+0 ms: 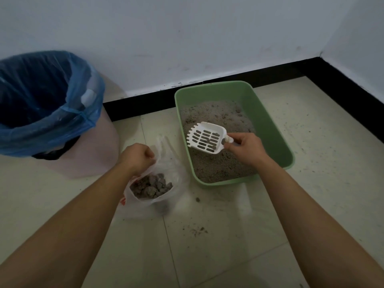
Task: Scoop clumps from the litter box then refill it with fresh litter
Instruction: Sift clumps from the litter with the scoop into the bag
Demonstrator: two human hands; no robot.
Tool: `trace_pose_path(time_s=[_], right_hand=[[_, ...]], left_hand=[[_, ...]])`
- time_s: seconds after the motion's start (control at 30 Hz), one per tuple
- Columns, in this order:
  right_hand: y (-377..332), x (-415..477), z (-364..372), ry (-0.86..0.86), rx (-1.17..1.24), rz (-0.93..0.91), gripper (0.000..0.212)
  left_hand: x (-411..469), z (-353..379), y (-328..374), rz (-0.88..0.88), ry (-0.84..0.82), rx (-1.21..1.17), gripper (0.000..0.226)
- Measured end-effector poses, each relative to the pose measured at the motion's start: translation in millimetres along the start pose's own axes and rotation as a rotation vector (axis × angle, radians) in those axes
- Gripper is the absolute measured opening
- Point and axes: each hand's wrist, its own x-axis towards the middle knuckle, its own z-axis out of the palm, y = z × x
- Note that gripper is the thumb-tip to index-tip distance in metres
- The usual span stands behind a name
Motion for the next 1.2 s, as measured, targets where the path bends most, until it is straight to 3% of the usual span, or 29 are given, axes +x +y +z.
trace_pose_path(time_s=[0.17, 0.3, 0.4, 0.53, 0.63, 0.73, 0.83, 0.93, 1.07, 1.2], right_hand=[[-22.0, -5.0, -3.0, 0.048, 0.162, -0.033, 0.033], [-47.0, -12.8, 9.4, 0.012, 0.122, -0.171, 0.035], [-64.3, -26.0, 23.8, 0.019, -0.120, -0.380, 0.035], [-66.4, -39.9, 54.0, 0.222, -0.678, -0.955, 0.030], [-53.7, -42.6, 76.7, 0.249, -0.812, -1.062, 0.043], [-49.4, -43.5, 81.9, 0.344, -0.767, -1.097, 0.041], [-54.5, -41.2, 73.7, 0.405, -0.635, -1.039, 0.034], [-68.2, -36.7, 55.5, 0.421, -0.381, -0.813, 0.028], [-74.6, -19.6, 22.5, 0.422, -0.192, -0.373, 0.035], [-48.1, 11.0, -7.5, 0.416, -0.387, -0.122, 0.027]], left_hand=[[-1.8, -7.0, 2.4, 0.033, 0.212, -0.174, 0.005], [-0.6, -13.1, -5.6, 0.006, 0.231, -0.296, 0.006], [1.0, -16.8, -15.8, -0.092, 0.235, -0.473, 0.001], [-1.1, -19.9, -21.0, -0.213, 0.270, -0.667, 0.005], [-0.5, -19.8, -23.4, -0.270, 0.273, -0.705, 0.010], [0.9, -18.8, -24.0, -0.278, 0.274, -0.742, 0.012], [1.0, -19.6, -22.7, -0.271, 0.276, -0.726, 0.009], [3.6, -19.1, -19.5, -0.259, 0.283, -0.662, 0.004], [2.3, -15.4, 3.1, -0.092, 0.439, -0.223, 0.019], [6.5, -0.7, 43.4, 0.038, 0.482, -0.295, 0.025]])
